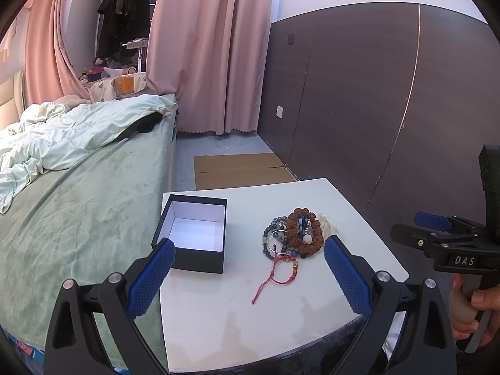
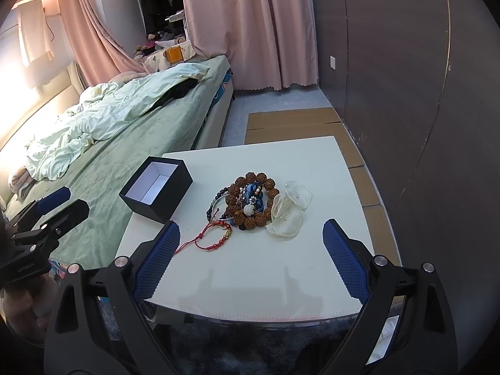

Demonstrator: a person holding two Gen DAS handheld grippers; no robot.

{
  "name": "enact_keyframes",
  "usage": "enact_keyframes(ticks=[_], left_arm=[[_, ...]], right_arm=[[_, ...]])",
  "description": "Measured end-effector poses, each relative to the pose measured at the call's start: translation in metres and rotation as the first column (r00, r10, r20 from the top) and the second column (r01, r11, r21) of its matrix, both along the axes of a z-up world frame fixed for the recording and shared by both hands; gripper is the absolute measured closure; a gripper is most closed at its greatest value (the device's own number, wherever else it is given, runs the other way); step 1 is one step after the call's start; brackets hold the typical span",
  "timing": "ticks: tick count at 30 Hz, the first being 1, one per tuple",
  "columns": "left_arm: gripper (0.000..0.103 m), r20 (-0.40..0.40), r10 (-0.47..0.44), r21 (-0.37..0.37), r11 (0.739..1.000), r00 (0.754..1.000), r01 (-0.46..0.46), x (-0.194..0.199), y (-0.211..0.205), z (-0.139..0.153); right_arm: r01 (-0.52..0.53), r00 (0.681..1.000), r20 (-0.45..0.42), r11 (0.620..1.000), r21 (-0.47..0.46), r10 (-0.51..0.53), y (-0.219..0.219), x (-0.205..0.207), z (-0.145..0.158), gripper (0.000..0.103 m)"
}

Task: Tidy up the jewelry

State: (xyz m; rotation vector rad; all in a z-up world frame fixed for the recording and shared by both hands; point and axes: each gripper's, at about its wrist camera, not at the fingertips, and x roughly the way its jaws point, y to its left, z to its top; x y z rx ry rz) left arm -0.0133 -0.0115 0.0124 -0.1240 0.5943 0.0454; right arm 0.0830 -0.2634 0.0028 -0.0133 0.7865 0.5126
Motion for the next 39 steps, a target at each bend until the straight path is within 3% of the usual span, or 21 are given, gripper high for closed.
enact_keyframes(ticks=[24, 33, 39], left_arm=[[0.01, -0.015, -0.005, -0.029, 1.0, 1.0, 0.004, 0.005, 0.003, -0.002], [0.026, -0.055, -0.018, -0.077, 0.997, 0.998, 0.014, 0.027, 0.002, -0.012], [0.037, -0.153, -0.036, -0.102, 0.995, 0.988, 0.02, 0.057, -0.001, -0.037]], right_arm=[[0.038, 0.999, -0.024, 0.999, 0.028, -0.037, -0.01, 0.008, -0.002, 0.011], [0.095, 0.993, -0.08, 0.99, 0.1, -0.087, -0.021, 0.024, -0.004, 0.011], [0.131, 0.982, -0.155, 0.981, 0.144, -0.109, -0.026, 0.048, -0.015, 0.011]])
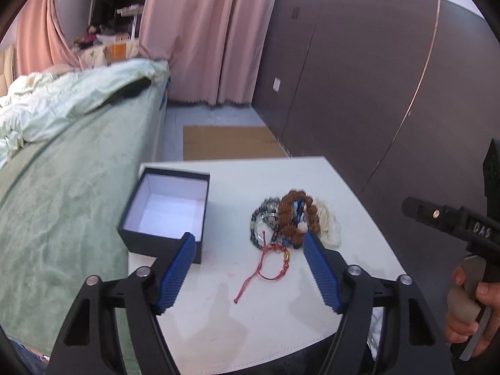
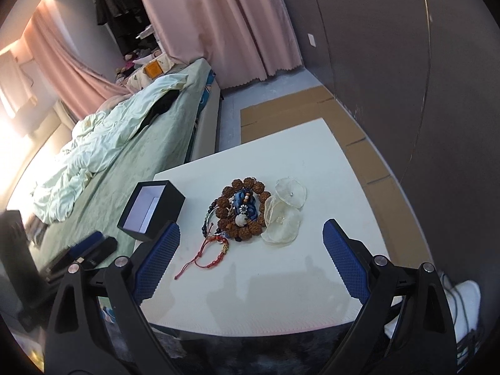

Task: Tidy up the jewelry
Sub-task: 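Grasp the red string bracelet with the left gripper while right gripper grasps the white pouch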

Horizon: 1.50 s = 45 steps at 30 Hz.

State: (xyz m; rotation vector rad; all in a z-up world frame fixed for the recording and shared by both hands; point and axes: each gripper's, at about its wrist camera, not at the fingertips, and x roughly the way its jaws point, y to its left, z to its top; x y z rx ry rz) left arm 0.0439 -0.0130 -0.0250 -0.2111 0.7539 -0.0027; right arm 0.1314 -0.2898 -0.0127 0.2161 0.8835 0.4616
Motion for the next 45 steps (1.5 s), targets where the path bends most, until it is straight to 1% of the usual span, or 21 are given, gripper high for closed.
enact_keyframes(ticks=[3, 7, 8, 9, 10, 11, 14, 16, 20, 25, 28, 30, 32, 34, 35, 36, 37, 40, 43, 44, 45], left_arm=[[0.042, -0.066, -0.013, -0.01, 1.0, 0.998, 0.013, 0.016, -0.002, -0.015], [0.043, -0.115, -0.035, -0.011, 0.999, 0.993, 0.034, 0.03, -0.006, -0.03], [0.043, -0.132, -0.041, -0.012, 0.999, 0.99, 0.04, 0.035, -0.007, -0.036], [0.043, -0.145, -0.046, -0.016, 0.999, 0.988, 0.045, 0.039, -0.007, -0.041], [0.045, -0.156, -0.051, -0.02, 0.999, 0.986, 0.048, 0.042, -0.008, -0.045], [0.048, -0.172, -0.055, -0.024, 0.998, 0.984, 0.052, 0.046, -0.009, -0.05], [0.052, -0.212, -0.07, -0.023, 0.997, 0.975, 0.067, 0.057, -0.014, -0.062], [0.053, -0.238, -0.076, -0.018, 0.997, 0.968, 0.073, 0.064, -0.017, -0.069], [0.053, -0.266, -0.089, -0.009, 0.996, 0.96, 0.09, 0.073, -0.022, -0.08], [0.062, -0.318, -0.092, -0.005, 0.995, 0.944, 0.095, 0.083, -0.024, -0.1], [0.063, -0.342, -0.103, 0.001, 0.994, 0.934, 0.111, 0.088, -0.027, -0.109], [0.064, -0.334, -0.103, 0.036, 0.992, 0.937, 0.123, 0.089, -0.032, -0.109], [0.07, -0.332, -0.094, 0.074, 0.989, 0.939, 0.125, 0.091, -0.035, -0.11], [0.09, -0.333, -0.09, 0.106, 0.986, 0.939, 0.132, 0.091, -0.037, -0.111], [0.094, -0.335, -0.097, 0.097, 0.986, 0.937, 0.136, 0.092, -0.037, -0.112], [0.101, -0.339, -0.108, 0.071, 0.988, 0.934, 0.14, 0.092, -0.036, -0.113], [0.101, -0.341, -0.114, 0.057, 0.988, 0.933, 0.142, 0.092, -0.035, -0.113], [0.101, -0.32, -0.118, 0.053, 0.988, 0.94, 0.142, 0.091, -0.034, -0.106], [0.101, -0.294, -0.121, 0.022, 0.991, 0.948, 0.133, 0.087, -0.029, -0.097], [0.101, -0.283, -0.118, 0.015, 0.992, 0.952, 0.127, 0.087, -0.026, -0.093], [0.101, -0.274, -0.116, 0.006, 0.992, 0.955, 0.123, 0.086, -0.024, -0.09]], right_arm=[[0.021, 0.999, -0.04, 1.0, 0.023, -0.02, -0.005, 0.013, -0.008, 0.011], [0.05, 0.995, -0.092, 0.998, 0.041, -0.046, -0.01, 0.026, -0.019, 0.015], [0.059, 0.993, -0.104, 0.997, 0.044, -0.054, -0.011, 0.029, -0.021, 0.017], [0.068, 0.99, -0.124, 0.996, 0.054, -0.061, -0.013, 0.033, -0.026, 0.021], [0.073, 0.988, -0.142, 0.996, 0.057, -0.064, -0.013, 0.037, -0.03, 0.023], [0.078, 0.985, -0.16, 0.995, 0.055, -0.068, -0.013, 0.042, -0.035, 0.029], [0.091, 0.974, -0.213, 0.994, 0.055, -0.078, -0.014, 0.054, -0.049, 0.033], [0.093, 0.967, -0.241, 0.994, 0.059, -0.076, -0.013, 0.061, -0.057, 0.034], [0.092, 0.962, -0.262, 0.994, 0.051, -0.076, -0.008, 0.071, -0.065, 0.034], [0.069, 0.957, -0.285, 0.997, 0.029, -0.058, 0.004, 0.081, -0.076, 0.034], [0.054, 0.954, -0.297, 0.998, 0.017, -0.046, 0.013, 0.085, -0.081, 0.034], [0.045, 0.953, -0.3, 0.999, 0.004, -0.042, 0.018, 0.087, -0.083, 0.034], [0.037, 0.953, -0.301, 0.999, -0.009, -0.038, 0.022, 0.09, -0.086, 0.034], [0.031, 0.952, -0.305, 0.999, -0.022, -0.036, 0.025, 0.093, -0.089, 0.034], [0.028, 0.951, -0.306, 0.999, -0.028, -0.036, 0.027, 0.093, -0.09, 0.035], [0.026, 0.951, -0.307, 0.999, -0.037, -0.036, 0.029, 0.096, -0.092, 0.037], [0.025, 0.95, -0.31, 0.999, -0.042, -0.037, 0.03, 0.097, -0.094, 0.037], [0.027, 0.949, -0.312, 0.999, -0.039, -0.038, 0.033, 0.1, -0.096, 0.039], [0.024, 0.948, -0.315, 0.999, -0.037, -0.035, 0.034, 0.101, -0.097, 0.051], [0.02, 0.947, -0.32, 0.999, -0.031, -0.029, 0.036, 0.103, -0.098, 0.058], [0.015, 0.943, -0.331, 1.0, -0.022, -0.021, 0.038, 0.102, -0.101, 0.069]])
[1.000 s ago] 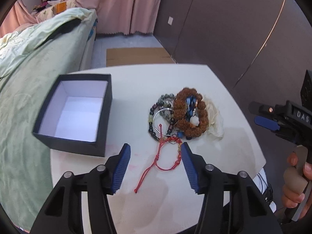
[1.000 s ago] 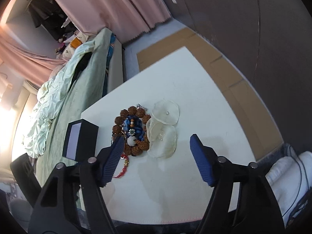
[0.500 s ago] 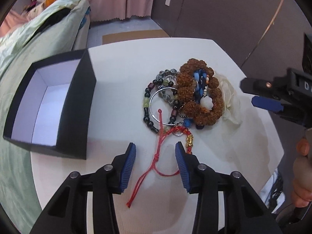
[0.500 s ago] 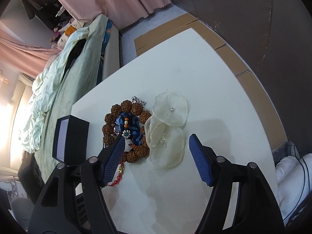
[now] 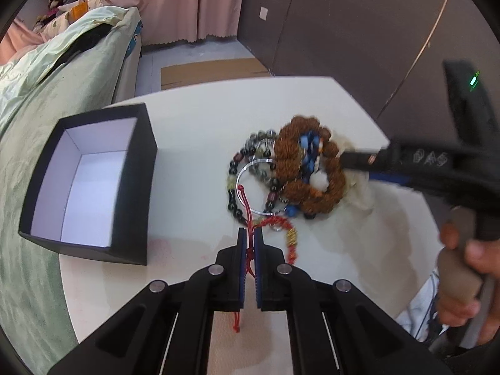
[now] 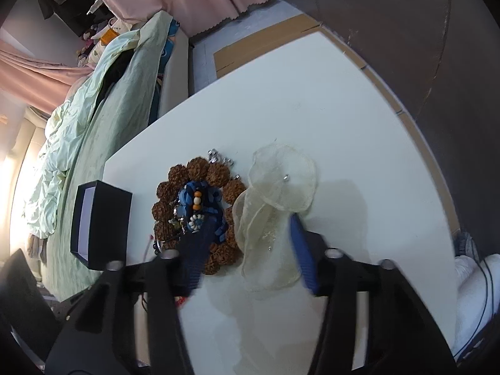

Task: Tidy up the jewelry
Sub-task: 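Grasp the red string bracelet with the left gripper while right gripper grasps the white pouch, then carry the red bracelet and white pouch into the black box and release both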

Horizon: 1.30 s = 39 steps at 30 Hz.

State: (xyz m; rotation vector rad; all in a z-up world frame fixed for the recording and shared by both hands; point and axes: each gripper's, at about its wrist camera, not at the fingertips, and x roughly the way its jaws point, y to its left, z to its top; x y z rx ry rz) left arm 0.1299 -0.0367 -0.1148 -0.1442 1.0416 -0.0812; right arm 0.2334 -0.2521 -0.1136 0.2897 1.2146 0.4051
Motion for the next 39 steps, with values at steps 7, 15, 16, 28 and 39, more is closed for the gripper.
enact_keyframes(ticks=[7, 15, 16, 28, 39], left_arm=[[0.101, 0.069, 0.04, -0.051, 0.998, 0.997, -0.037, -0.014, 0.016, 0.026], [0.101, 0.147, 0.078, -0.097, 0.993, 0.986, -0.064, -0.034, 0.032, 0.054], [0.101, 0.16, 0.086, -0.102, 0.992, 0.983, -0.07, -0.036, 0.035, 0.059], [0.101, 0.227, 0.196, -0.154, 0.974, 0.954, -0.164, -0.047, 0.084, 0.083], [0.101, 0.242, 0.294, -0.194, 0.949, 0.925, -0.251, -0.043, 0.125, 0.09]], right_arm=[[0.023, 0.999, 0.023, 0.995, 0.102, -0.026, -0.008, -0.009, 0.009, 0.1], [0.019, 0.994, 0.101, 0.974, 0.225, -0.043, -0.015, -0.025, 0.038, 0.1], [0.015, 0.993, 0.111, 0.97, 0.243, -0.043, -0.016, -0.028, 0.042, 0.1], [-0.092, 0.973, 0.23, 0.923, 0.374, 0.004, 0.018, -0.047, 0.078, 0.1], [-0.232, 0.955, 0.273, 0.857, 0.46, 0.112, 0.083, -0.05, 0.088, 0.1]])
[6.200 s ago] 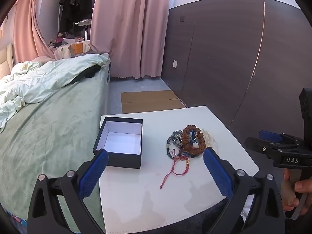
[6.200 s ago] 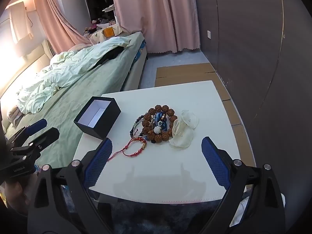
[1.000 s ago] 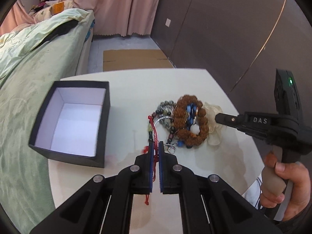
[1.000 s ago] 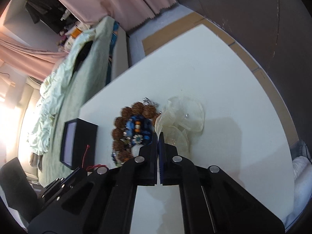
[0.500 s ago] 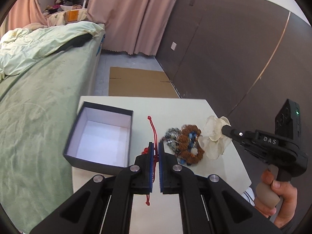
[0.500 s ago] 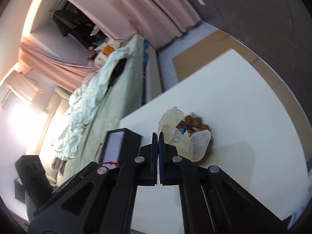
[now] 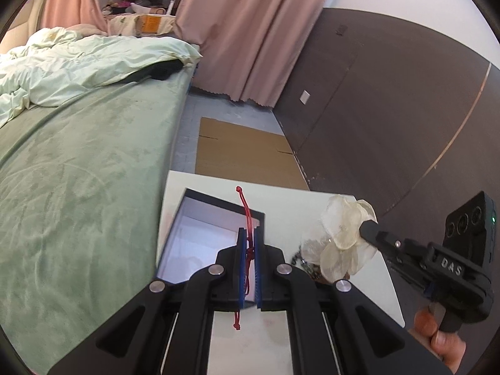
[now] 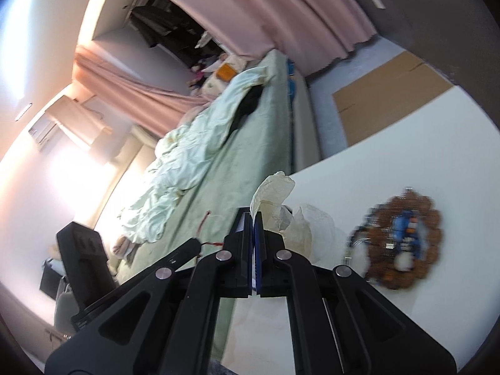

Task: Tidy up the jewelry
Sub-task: 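Carry the red bracelet and white pouch into the black box and release both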

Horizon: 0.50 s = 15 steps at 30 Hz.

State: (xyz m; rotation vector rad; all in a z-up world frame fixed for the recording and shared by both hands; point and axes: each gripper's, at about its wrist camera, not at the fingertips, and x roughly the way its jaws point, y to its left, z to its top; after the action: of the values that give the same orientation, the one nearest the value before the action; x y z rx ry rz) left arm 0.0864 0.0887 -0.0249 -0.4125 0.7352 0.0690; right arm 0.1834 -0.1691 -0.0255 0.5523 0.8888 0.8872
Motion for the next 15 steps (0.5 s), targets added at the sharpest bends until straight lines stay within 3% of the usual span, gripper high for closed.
enact_keyframes(ticks=[8, 10, 11, 12, 15], left_arm=[[0.101, 0.003, 0.05, -0.013, 0.999, 0.999, -0.05, 0.006, 0.021, 0.0], [0.101, 0.0, 0.056, -0.015, 0.998, 0.998, -0.056, 0.009, 0.024, -0.002], [0.101, -0.003, 0.058, -0.015, 0.998, 0.998, -0.058, 0.011, 0.025, -0.003], [0.101, -0.006, 0.059, -0.016, 0.998, 0.998, -0.059, 0.012, 0.027, -0.004], [0.101, -0.016, 0.061, -0.02, 0.998, 0.998, -0.061, 0.017, 0.028, -0.007]], right_arm=[[-0.1, 0.994, -0.036, 0.993, 0.062, 0.102, 0.051, -0.001, -0.009, 0.1], [-0.135, 0.989, -0.055, 0.99, 0.038, 0.137, 0.066, 0.0, -0.015, 0.099], [-0.159, 0.985, -0.072, 0.987, -0.029, 0.157, 0.079, 0.0, -0.022, 0.094], [-0.166, 0.983, -0.093, 0.985, -0.056, 0.16, 0.083, 0.003, -0.027, 0.078], [-0.142, 0.986, -0.096, 0.986, -0.09, 0.133, 0.081, 0.008, -0.032, 0.051]])
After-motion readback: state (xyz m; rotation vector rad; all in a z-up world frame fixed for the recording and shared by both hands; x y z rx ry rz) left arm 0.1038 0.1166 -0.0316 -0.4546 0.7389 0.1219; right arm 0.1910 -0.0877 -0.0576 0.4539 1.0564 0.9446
